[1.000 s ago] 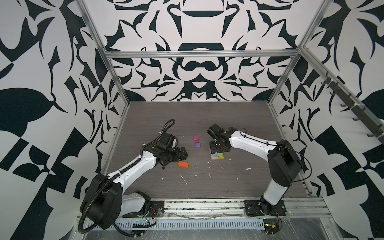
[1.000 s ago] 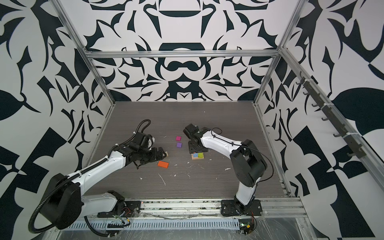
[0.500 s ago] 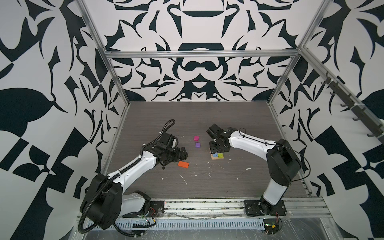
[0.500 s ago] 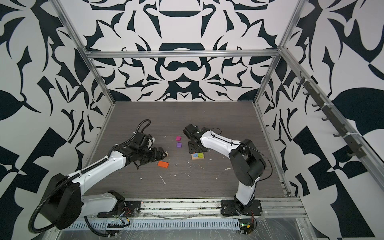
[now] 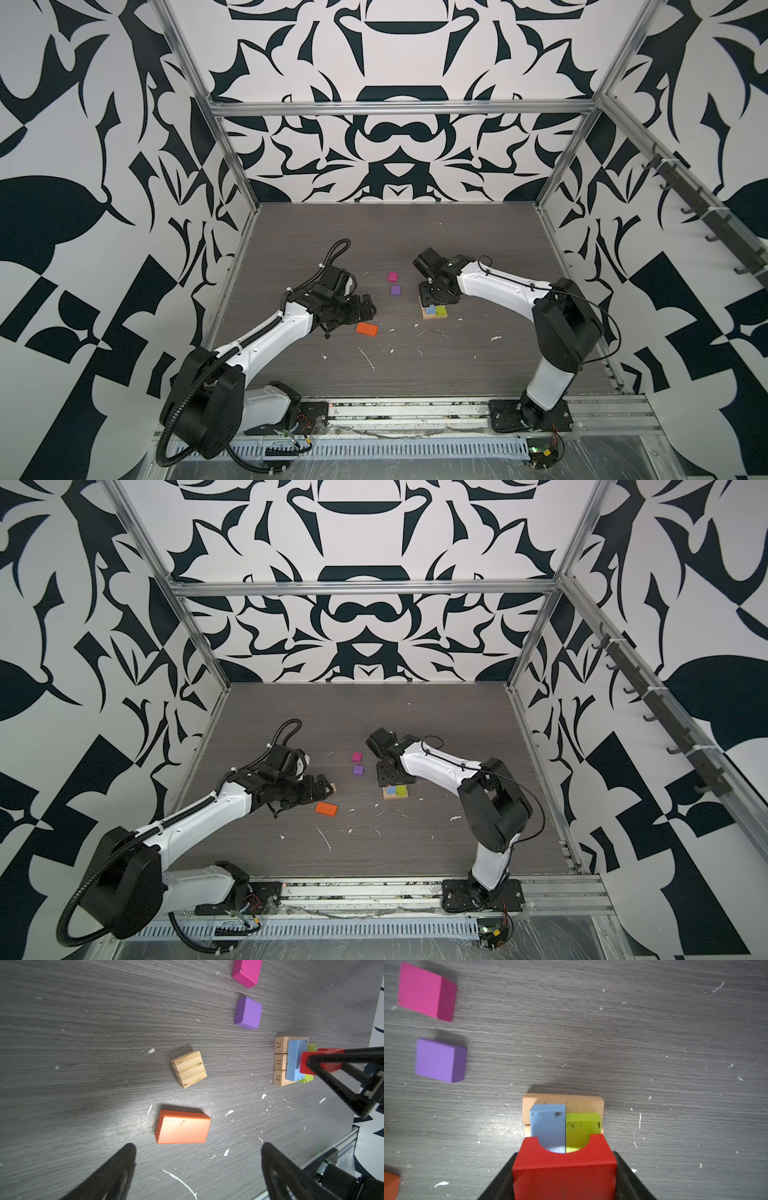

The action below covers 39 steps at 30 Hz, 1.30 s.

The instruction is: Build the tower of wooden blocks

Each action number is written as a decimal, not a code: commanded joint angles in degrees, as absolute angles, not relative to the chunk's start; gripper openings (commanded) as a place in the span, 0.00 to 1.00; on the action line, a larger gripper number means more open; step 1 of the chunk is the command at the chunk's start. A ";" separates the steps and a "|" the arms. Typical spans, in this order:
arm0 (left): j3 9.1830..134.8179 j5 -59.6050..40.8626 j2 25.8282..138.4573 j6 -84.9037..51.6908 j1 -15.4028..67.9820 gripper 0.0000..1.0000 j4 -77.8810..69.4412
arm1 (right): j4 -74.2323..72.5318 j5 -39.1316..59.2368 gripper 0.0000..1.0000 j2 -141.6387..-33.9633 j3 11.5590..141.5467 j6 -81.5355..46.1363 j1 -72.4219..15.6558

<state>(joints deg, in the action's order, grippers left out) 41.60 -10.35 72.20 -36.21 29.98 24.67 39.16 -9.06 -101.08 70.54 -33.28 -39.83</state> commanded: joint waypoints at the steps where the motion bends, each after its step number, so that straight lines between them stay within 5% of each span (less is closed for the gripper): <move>1: 41.07 -10.86 72.60 -36.12 30.15 0.97 25.40 | 39.30 -10.51 0.61 -100.90 71.98 -34.14 -39.68; 20: 40.91 -10.75 72.60 -36.12 30.40 0.97 25.34 | 39.28 -10.39 0.62 -101.89 71.98 -34.41 -39.64; 39: 40.55 -10.86 72.58 -36.39 30.50 0.97 25.12 | 39.82 -10.18 0.87 -101.40 72.60 -34.19 -39.64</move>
<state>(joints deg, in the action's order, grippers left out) 41.52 -10.37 72.20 -36.23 30.30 24.64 39.16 -9.41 -102.50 70.57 -34.20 -39.81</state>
